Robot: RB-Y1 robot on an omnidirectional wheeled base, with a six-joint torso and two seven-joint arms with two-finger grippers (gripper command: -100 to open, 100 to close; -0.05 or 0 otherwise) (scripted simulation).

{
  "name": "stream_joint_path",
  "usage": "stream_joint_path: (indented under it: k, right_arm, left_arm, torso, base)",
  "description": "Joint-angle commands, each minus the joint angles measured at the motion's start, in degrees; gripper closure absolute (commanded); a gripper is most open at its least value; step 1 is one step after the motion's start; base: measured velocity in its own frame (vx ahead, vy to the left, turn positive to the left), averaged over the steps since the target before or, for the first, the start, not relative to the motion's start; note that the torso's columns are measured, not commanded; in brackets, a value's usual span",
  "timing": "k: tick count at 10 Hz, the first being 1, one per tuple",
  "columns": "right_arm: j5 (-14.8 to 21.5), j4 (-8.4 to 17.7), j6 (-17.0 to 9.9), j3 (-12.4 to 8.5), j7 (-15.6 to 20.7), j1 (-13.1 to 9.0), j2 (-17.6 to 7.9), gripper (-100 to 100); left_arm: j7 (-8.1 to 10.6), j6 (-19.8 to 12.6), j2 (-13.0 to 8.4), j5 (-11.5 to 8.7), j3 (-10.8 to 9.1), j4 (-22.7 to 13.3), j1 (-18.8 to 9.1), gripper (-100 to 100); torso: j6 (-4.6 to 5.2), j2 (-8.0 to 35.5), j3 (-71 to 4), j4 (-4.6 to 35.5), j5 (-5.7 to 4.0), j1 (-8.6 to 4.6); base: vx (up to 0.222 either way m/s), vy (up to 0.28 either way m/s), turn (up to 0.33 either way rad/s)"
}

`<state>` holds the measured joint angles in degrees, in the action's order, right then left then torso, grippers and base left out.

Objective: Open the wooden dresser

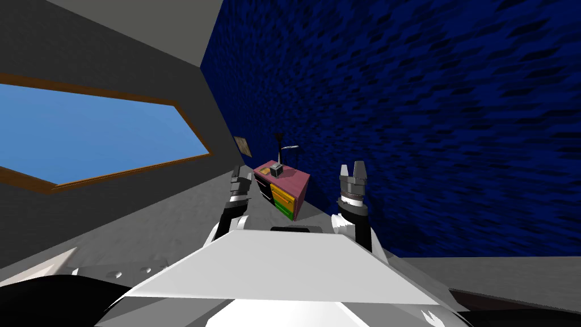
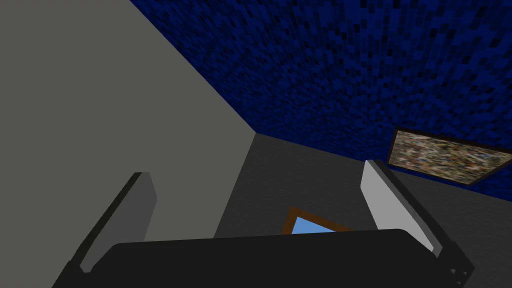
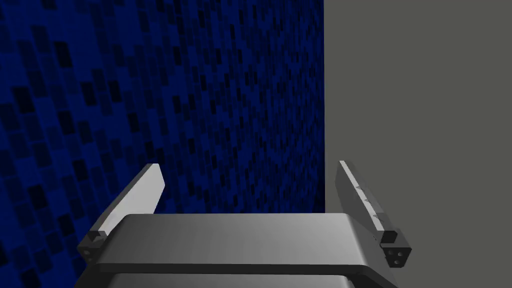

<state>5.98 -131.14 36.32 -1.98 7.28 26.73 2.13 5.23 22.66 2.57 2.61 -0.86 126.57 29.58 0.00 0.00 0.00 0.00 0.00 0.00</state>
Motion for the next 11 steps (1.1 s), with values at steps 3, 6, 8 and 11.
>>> stream_joint_path:
  k: [3, 6, 8, 11]
  right_arm:
    - [0.0, 0.0, 0.0, 0.0, 0.0, 0.0, 0.0, 0]
    - [0.0, 0.0, 0.0, 0.0, 0.0, 0.0, 0.0, 0]
    - [0.0, 0.0, 0.0, 0.0, 0.0, 0.0, 0.0, 0]
    - [0.0, 0.0, 0.0, 0.0, 0.0, 0.0, 0.0, 0]
  left_arm:
    - [0.0, 0.0, 0.0, 0.0, 0.0, 0.0, 0.0, 0]
    - [0.0, 0.0, 0.0, 0.0, 0.0, 0.0, 0.0, 0]
    - [0.0, 0.0, 0.0, 0.0, 0.0, 0.0, 0.0, 0]
    - [-0.05, 0.1, -3.4, -0.2, 0.31, -1.2, -0.4, -100]
  torso:
    - [0.0, 10.0, -20.1, 10.1, 0.0, 0.0]
    - [0.0, 22.7, -45.4, 22.7, 0.0, 0.0]
    - [0.0, 31.2, -62.3, 31.1, 0.0, 0.0]
    - [0.01, 41.5, -83.1, 41.5, 0.01, 0.03]
  base:
    - [0.0, 0.0, 0.0]
    - [0.0, 0.0, 0.0]
    - [0.0, 0.0, 0.0]
    - [0.005, 0.005, -0.02]
